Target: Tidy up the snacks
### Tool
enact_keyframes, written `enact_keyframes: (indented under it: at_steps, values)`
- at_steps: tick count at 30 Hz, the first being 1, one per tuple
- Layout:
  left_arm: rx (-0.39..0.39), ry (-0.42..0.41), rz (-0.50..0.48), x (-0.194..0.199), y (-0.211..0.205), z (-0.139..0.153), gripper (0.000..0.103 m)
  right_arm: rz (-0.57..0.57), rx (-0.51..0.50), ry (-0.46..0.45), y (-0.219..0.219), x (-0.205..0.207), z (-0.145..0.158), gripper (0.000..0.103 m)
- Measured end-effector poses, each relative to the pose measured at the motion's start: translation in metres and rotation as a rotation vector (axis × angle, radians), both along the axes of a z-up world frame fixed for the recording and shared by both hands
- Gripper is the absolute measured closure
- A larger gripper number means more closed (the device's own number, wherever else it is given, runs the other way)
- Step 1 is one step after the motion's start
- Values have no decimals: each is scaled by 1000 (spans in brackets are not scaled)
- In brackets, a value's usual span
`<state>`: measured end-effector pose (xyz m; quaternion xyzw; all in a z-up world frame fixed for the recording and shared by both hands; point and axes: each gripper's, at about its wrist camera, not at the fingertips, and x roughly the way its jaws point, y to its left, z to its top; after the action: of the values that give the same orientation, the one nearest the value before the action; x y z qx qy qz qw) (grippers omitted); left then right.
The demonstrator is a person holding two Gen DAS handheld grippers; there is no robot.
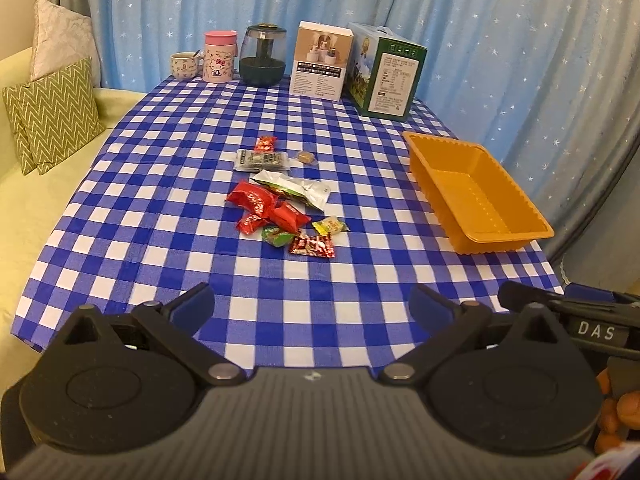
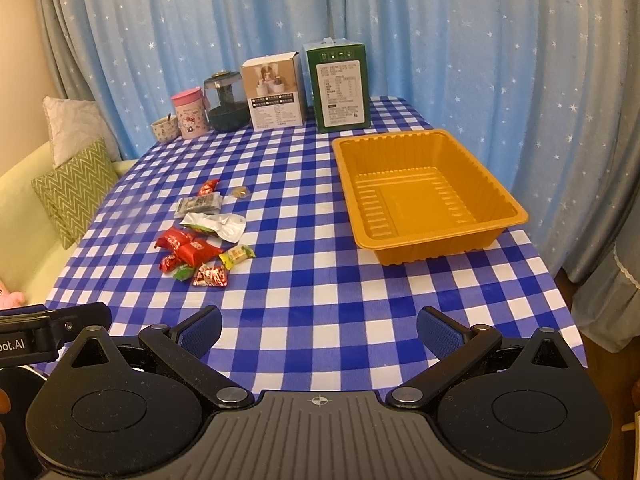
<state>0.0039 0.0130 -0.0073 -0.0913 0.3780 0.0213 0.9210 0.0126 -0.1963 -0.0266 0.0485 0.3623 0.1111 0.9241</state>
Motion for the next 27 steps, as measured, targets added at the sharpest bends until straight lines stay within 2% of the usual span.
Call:
enact_keyframes:
  at_steps: [4, 9, 12, 14, 15, 18, 23, 27]
  values:
    - [34, 7, 6, 8, 10, -6, 0, 17, 11, -7, 9, 7, -3, 0]
    - [38, 30, 19, 25, 30, -20, 1, 47, 14, 1, 23, 21, -17, 0]
    - [53, 44, 10, 39, 41, -28, 8, 68, 21, 8, 31, 31, -27, 1]
    - [62, 53, 1, 49, 48, -32, 11, 87, 23, 12, 37, 39, -35, 8]
    - [70, 54, -2, 54, 52, -35, 11, 98, 22, 18, 41, 44, -38, 17]
    - [76, 60, -15, 70, 65, -42, 13, 133, 33, 27, 52, 60, -50, 21]
    - [85, 80, -49, 94, 81, -59, 26, 208, 38, 27, 79, 88, -69, 33]
    - [81, 81, -46, 110, 92, -70, 27, 254, 37, 35, 100, 110, -84, 40]
